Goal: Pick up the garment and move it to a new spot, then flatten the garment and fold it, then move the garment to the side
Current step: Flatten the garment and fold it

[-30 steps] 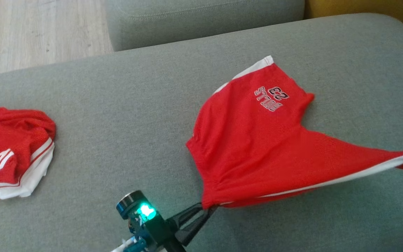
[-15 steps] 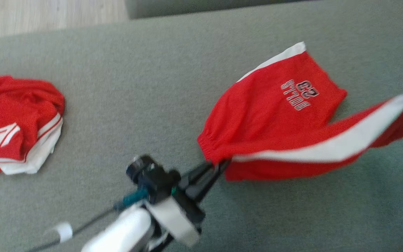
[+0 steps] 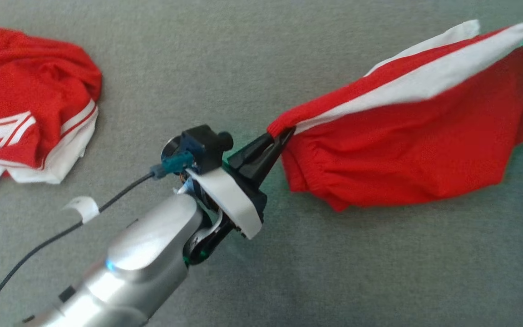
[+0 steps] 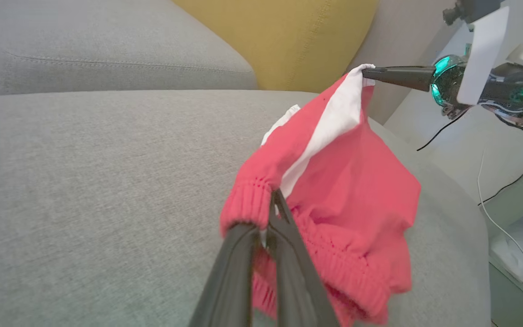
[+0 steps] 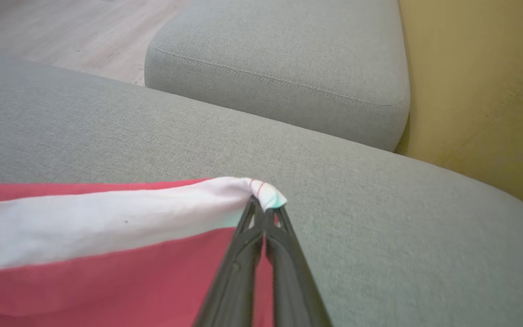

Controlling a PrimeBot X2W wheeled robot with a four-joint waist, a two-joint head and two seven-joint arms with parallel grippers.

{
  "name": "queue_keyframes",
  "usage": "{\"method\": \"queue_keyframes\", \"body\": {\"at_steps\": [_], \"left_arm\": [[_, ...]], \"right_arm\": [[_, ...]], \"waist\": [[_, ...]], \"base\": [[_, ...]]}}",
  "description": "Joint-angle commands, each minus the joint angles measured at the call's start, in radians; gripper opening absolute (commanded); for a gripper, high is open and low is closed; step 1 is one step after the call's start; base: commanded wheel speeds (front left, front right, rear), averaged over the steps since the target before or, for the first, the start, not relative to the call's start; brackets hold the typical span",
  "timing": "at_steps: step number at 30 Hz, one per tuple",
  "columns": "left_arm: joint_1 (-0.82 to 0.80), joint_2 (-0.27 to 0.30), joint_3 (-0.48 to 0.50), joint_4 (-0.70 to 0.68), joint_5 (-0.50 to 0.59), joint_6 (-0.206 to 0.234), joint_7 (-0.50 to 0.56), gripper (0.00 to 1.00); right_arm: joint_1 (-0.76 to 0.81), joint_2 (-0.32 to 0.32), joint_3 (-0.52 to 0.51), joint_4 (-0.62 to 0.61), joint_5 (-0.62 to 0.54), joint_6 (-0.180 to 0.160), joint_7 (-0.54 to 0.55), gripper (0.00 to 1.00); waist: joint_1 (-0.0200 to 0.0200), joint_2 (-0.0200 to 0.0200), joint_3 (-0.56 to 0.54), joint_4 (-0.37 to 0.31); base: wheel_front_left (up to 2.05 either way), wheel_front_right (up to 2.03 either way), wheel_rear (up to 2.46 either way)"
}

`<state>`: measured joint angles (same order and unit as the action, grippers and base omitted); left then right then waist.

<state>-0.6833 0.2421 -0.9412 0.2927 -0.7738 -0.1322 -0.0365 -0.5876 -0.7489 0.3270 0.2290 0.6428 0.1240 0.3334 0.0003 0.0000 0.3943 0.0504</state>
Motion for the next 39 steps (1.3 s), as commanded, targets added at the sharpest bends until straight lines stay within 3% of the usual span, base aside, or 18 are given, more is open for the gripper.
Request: {"method": "queue_keyframes", "body": {"at_steps": [1,6,7,8,9,10,13,15,21,24,27,30,34,39], "left_arm": [[-0.040,0.007,0.021,-0.007,-0.011,0.002,-0.011,0.00],[-0.065,-0.001,-0.014,0.030,-0.034,0.002,-0.030,0.00],[-0.068,-0.003,-0.020,0.035,-0.039,0.002,-0.039,0.17],[-0.070,-0.005,-0.023,0.041,-0.043,0.002,-0.051,0.47],[-0.070,-0.005,-0.023,0.041,-0.043,0.002,-0.051,0.47],[-0.072,-0.008,-0.027,0.048,-0.043,0.002,-0.068,1.00],[-0.077,-0.015,-0.043,0.084,-0.001,0.008,-0.127,1.00],[-0.068,-0.025,-0.045,0.108,0.039,0.043,-0.171,1.00],[0.031,-0.057,0.026,0.108,0.147,0.222,-0.224,1.00],[0.112,-0.073,0.143,0.001,0.239,0.324,-0.225,1.00],[0.212,-0.089,0.239,-0.111,0.339,0.384,-0.225,1.00],[0.298,-0.108,0.298,-0.210,0.432,0.404,-0.225,1.00],[0.402,-0.142,0.369,-0.355,0.528,0.385,-0.225,1.00],[0.456,-0.164,0.412,-0.403,0.576,0.351,-0.225,1.00]], "right_arm": [[-0.034,-0.044,0.031,0.015,0.011,0.007,-0.024,0.00],[-0.125,-0.048,0.140,0.112,0.045,0.007,-0.066,0.02],[-0.138,-0.048,0.159,0.128,0.054,0.007,-0.072,0.38],[-0.148,-0.047,0.175,0.144,0.062,0.007,-0.080,0.75],[-0.148,-0.047,0.175,0.144,0.062,0.007,-0.080,0.75],[-0.155,-0.043,0.183,0.164,0.072,0.007,-0.093,1.00],[-0.148,-0.025,0.207,0.207,0.128,0.007,-0.124,1.00],[-0.132,-0.022,0.224,0.219,0.162,0.007,-0.147,1.00],[-0.056,-0.026,0.251,0.249,0.235,0.007,-0.211,1.00],[-0.007,-0.032,0.243,0.288,0.265,0.007,-0.234,1.00],[0.030,-0.031,0.228,0.344,0.286,0.007,-0.250,1.00],[0.057,-0.022,0.207,0.403,0.318,0.007,-0.254,1.00],[0.077,-0.015,0.192,0.490,0.340,0.007,-0.250,1.00],[0.090,0.009,0.201,0.556,0.369,0.007,-0.181,1.00]], "waist": [[-0.0003,0.0000,0.029,0.028],[-0.0003,0.0000,0.038,0.044],[-0.0003,0.0000,0.039,0.046],[-0.0003,0.0000,0.038,0.048],[-0.0003,0.0000,0.038,0.048],[-0.0003,0.0000,0.036,0.050],[-0.0003,0.0000,0.014,0.056],[-0.0003,0.0000,-0.007,0.055],[-0.0003,0.0000,-0.071,0.055],[-0.0003,0.0000,-0.086,0.070],[-0.0003,0.0000,-0.093,0.092],[-0.0003,0.0000,-0.099,0.128],[-0.0003,0.0000,-0.098,0.176],[-0.0003,0.0000,-0.098,0.198]], "base": [[0.00,0.00,0.00],[0.00,0.00,0.00],[0.00,0.00,0.00],[0.00,0.00,0.00],[0.00,0.00,0.00],[0.00,0.00,0.00],[0.00,0.00,0.00],[0.00,0.00,0.00],[0.00,0.00,0.00],[0.00,0.00,0.00],[0.00,0.00,0.00],[0.00,0.00,0.00],[0.00,0.00,0.00],[0.00,0.00,0.00]]}}
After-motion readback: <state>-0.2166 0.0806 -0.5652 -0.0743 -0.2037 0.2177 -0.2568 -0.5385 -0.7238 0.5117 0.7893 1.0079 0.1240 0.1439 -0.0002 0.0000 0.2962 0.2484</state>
